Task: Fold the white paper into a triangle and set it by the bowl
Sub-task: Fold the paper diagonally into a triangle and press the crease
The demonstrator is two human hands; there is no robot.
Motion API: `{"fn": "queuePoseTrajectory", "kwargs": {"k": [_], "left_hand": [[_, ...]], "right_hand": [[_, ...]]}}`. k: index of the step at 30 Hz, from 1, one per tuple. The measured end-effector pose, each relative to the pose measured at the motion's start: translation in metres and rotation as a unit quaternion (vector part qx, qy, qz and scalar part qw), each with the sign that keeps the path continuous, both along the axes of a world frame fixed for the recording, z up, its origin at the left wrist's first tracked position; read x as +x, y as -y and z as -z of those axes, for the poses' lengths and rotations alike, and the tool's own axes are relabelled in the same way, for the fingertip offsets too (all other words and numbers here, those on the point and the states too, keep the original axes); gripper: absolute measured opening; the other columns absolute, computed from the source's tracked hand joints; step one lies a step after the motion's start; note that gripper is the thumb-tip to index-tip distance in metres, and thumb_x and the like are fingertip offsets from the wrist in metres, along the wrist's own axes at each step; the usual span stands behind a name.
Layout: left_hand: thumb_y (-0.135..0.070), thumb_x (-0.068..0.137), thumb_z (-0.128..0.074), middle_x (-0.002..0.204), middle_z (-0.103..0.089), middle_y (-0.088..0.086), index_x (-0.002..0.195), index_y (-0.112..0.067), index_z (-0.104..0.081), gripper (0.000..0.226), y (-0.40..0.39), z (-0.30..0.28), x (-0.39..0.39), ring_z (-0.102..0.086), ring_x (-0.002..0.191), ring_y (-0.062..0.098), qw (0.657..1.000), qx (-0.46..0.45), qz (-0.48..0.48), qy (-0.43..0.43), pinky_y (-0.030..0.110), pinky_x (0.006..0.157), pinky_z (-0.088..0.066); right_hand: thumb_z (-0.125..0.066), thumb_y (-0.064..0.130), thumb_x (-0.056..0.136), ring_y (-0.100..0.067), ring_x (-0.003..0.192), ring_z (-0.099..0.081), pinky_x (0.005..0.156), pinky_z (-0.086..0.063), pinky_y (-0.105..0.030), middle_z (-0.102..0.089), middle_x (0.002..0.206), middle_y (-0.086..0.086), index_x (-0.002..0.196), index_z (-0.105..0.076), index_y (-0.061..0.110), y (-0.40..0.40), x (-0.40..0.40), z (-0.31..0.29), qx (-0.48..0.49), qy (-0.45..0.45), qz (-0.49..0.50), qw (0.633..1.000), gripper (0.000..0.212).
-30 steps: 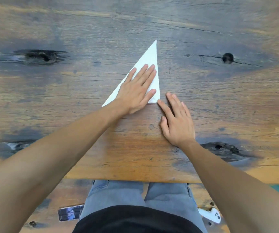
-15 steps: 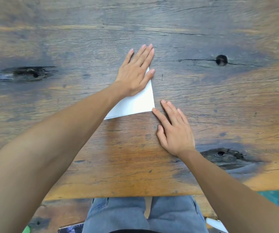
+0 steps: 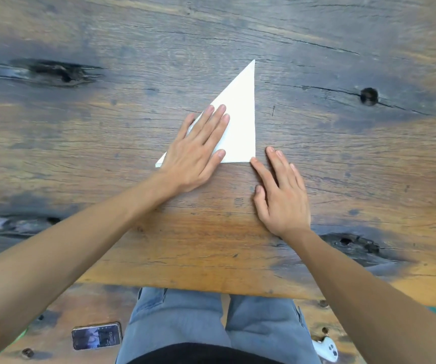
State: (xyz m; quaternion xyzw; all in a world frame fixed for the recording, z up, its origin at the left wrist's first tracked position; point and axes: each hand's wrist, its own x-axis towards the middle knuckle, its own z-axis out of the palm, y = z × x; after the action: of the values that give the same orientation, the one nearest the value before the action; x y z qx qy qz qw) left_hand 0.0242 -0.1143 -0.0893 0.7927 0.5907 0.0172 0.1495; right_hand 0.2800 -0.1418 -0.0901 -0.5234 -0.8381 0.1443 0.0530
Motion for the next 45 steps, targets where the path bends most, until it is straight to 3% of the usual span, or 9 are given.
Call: {"fn": "queuePoseTrajectory", "kwargs": {"k": [9, 16, 20, 24, 29, 38, 45], "left_hand": [[-0.046, 0.106, -0.016, 0.171, -0.009, 0.008, 0.162, -0.009, -0.009, 0.068, 0.048, 0.0, -0.06, -0.006, 0.159, 0.023, 0.999, -0.018, -0.003, -0.043, 0.047, 0.129, -0.011], [-0.045, 0.106, -0.019, 0.171, -0.007, 0.009, 0.162, -0.009, -0.008, 0.068, 0.066, -0.009, -0.056, -0.004, 0.159, 0.023, 0.997, -0.029, -0.069, -0.031, 0.049, 0.128, -0.011], [-0.047, 0.106, -0.017, 0.172, -0.008, 0.006, 0.162, -0.011, -0.01, 0.068, 0.082, -0.006, -0.034, -0.004, 0.159, 0.022, 0.998, -0.007, -0.063, -0.025, 0.047, 0.127, -0.01], [-0.046, 0.105, -0.021, 0.171, -0.011, 0.006, 0.162, -0.011, -0.013, 0.067, 0.094, 0.002, -0.019, -0.008, 0.159, 0.023, 0.994, -0.014, -0.105, -0.031, 0.049, 0.127, -0.016], [-0.045, 0.106, -0.022, 0.172, -0.01, 0.004, 0.163, -0.014, -0.011, 0.066, 0.096, 0.009, -0.02, -0.007, 0.159, 0.022, 0.993, 0.003, -0.107, -0.043, 0.048, 0.127, -0.015], [-0.046, 0.105, -0.027, 0.172, -0.012, 0.003, 0.163, -0.016, -0.012, 0.067, 0.097, 0.007, -0.02, -0.009, 0.159, 0.021, 0.992, 0.001, -0.121, -0.038, 0.048, 0.128, -0.016], [-0.048, 0.103, -0.027, 0.172, -0.01, 0.003, 0.163, -0.016, -0.01, 0.07, 0.096, 0.006, -0.019, -0.008, 0.159, 0.021, 0.991, -0.007, -0.127, -0.046, 0.048, 0.127, -0.017]], "right_hand": [[-0.041, 0.03, 0.102, -0.02, 0.16, -0.019, 0.13, -0.013, -0.038, -0.025, 0.171, -0.003, 0.156, -0.04, 0.028, 0.002, -0.001, -0.001, -0.002, 0.01, 0.0, 1.0, 0.054], [-0.048, 0.035, 0.102, -0.022, 0.158, -0.024, 0.128, -0.019, -0.049, -0.028, 0.17, -0.006, 0.158, -0.038, 0.017, 0.001, -0.004, -0.018, -0.051, -0.043, 0.017, 0.998, 0.06], [-0.043, 0.044, 0.104, -0.02, 0.16, -0.019, 0.128, -0.015, -0.046, -0.022, 0.173, -0.004, 0.162, -0.032, 0.02, -0.03, -0.039, -0.024, 0.001, -0.009, -0.129, 0.992, 0.063], [-0.034, 0.052, 0.106, -0.019, 0.161, -0.015, 0.13, -0.014, -0.046, -0.018, 0.173, -0.002, 0.164, -0.024, 0.021, -0.073, -0.081, -0.019, -0.004, 0.042, -0.302, 0.952, 0.066], [-0.026, 0.055, 0.107, -0.02, 0.161, -0.012, 0.13, -0.013, -0.046, -0.014, 0.174, 0.001, 0.165, -0.021, 0.028, -0.107, -0.082, -0.005, -0.004, 0.083, -0.391, 0.916, 0.064], [-0.014, 0.047, 0.109, -0.02, 0.162, -0.009, 0.129, -0.011, -0.048, -0.011, 0.175, 0.005, 0.165, -0.016, 0.033, -0.173, -0.045, -0.008, -0.044, 0.089, -0.285, 0.954, 0.059], [-0.019, 0.04, 0.11, -0.018, 0.161, -0.009, 0.129, -0.005, -0.045, -0.013, 0.174, 0.008, 0.166, -0.015, 0.03, -0.235, -0.026, -0.011, -0.076, 0.073, -0.208, 0.972, 0.057]]}}
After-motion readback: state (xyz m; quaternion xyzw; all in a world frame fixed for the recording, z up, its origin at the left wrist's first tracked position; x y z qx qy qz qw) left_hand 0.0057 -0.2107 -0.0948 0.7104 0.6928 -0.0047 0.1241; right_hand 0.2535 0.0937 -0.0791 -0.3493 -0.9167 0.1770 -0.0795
